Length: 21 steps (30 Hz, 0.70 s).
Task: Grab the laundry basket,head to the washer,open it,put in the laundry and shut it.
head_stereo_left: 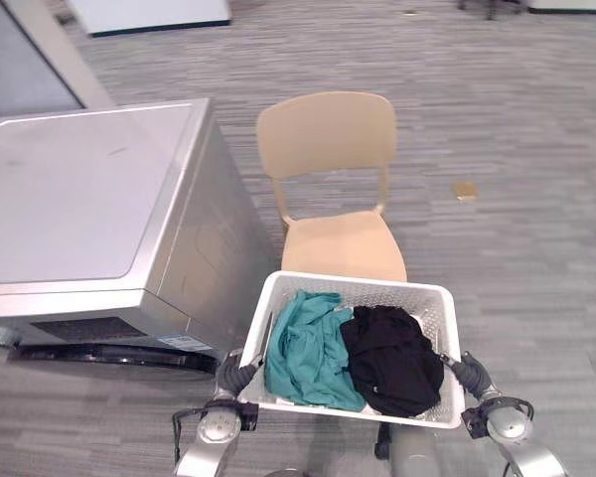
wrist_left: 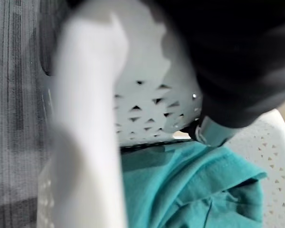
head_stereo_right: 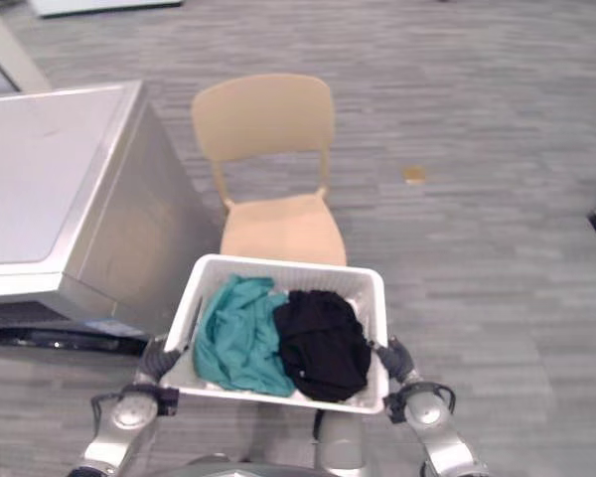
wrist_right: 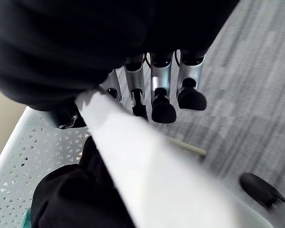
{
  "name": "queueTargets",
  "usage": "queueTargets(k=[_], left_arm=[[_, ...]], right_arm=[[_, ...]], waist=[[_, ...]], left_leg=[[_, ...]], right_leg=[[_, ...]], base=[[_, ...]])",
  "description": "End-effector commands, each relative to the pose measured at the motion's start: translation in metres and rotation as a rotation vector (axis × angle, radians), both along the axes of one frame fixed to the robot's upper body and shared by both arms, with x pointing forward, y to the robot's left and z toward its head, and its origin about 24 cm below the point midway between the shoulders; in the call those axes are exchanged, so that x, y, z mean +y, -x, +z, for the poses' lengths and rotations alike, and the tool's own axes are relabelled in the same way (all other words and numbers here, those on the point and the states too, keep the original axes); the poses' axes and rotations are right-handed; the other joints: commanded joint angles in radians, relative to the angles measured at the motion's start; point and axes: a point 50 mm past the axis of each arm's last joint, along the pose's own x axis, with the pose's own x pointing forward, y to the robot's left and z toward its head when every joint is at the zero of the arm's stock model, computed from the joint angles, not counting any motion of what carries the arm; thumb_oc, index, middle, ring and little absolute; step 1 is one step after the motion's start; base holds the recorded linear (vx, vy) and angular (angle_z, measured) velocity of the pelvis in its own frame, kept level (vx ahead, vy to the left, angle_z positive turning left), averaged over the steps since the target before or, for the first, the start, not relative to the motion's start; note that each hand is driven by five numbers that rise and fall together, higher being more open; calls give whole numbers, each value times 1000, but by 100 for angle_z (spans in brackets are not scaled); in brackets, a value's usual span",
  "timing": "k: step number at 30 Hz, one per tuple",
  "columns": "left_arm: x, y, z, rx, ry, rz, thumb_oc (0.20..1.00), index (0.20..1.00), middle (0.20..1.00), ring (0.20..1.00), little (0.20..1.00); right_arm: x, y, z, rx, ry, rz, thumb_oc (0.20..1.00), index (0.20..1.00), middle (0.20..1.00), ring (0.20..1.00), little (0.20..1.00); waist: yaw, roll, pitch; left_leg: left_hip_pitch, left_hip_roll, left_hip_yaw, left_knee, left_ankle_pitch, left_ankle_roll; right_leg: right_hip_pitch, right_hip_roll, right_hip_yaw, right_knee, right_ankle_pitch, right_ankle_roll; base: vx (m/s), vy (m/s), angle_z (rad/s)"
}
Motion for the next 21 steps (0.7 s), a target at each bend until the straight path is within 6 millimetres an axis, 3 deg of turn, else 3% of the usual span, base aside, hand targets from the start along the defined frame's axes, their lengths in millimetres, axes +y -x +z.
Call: queueTargets(k=[1, 3, 4, 6, 12, 15, 16, 21], left_arm=[[7, -19, 33, -190, 38, -19, 200, 200, 200, 200, 200], [5, -23, 34, -191, 44, -26, 200, 200, 200, 200, 200], [6, -27, 37, -206, 31, -25, 200, 200, 200, 200, 200], [7, -28, 39, -215, 20, -26, 200, 200, 200, 200, 200], [10, -30, 41, -220, 4, -27, 200, 200, 200, 200, 200], [11, -40, 48, -259, -26, -30, 200, 200, 200, 200, 200], [5, -57, 58, -311, -47, -36, 200, 200, 200, 200, 200], [-9, -84, 71, -373, -79, -50, 200, 200, 200, 200, 200]], right_arm=[[-4, -27, 42, -240, -83, -18, 200, 200, 200, 200, 200], [-9, -28, 42, -233, -59, -27, 200, 200, 200, 200, 200], [-11, -29, 44, -245, -50, -32, 200, 200, 200, 200, 200], [-8, -33, 42, -245, -41, -34, 200, 200, 200, 200, 200], [-3, -39, 41, -248, -43, -35, 200, 200, 200, 200, 200], [3, -50, 45, -277, -43, -33, 200, 200, 200, 200, 200], [9, -62, 49, -306, -32, -41, 200, 200, 200, 200, 200], [22, -83, 55, -338, -11, -37, 200, 200, 200, 200, 200]], waist=[[2, -37, 1], [15, -39, 6], [23, -43, 16], [31, -30, 19], [39, -31, 16], [43, -32, 29], [43, -37, 55], [42, -47, 88]], left_leg=[[-153, 23, 10, 168, 18, -47], [-210, 49, 31, 75, 15, -29], [-254, 65, 33, 4, 45, -33], [-223, 44, -6, -106, 67, -35], [-208, 15, 2, -144, 51, -14], [-225, -2, 12, -150, 47, -1], [-265, -14, 18, -143, 44, 7], [-338, -24, 18, -125, 47, 15]], right_leg=[[82, -35, -25, -7, -183, 130], [124, -13, -41, -32, -227, 117], [130, -12, -46, -32, -239, 119], [136, 1, -34, -3, -257, 124], [131, -14, -8, 9, -254, 137], [89, -32, 15, 28, -243, 149], [35, -47, 33, 44, -230, 155], [-35, -59, 48, 52, -207, 158]], base=[[137, -133, -15], [169, -96, 15], [185, 21, 53], [225, 146, 7], [71, 134, -33], [-55, 123, 6], [-98, 85, -4], [-95, 48, -3]])
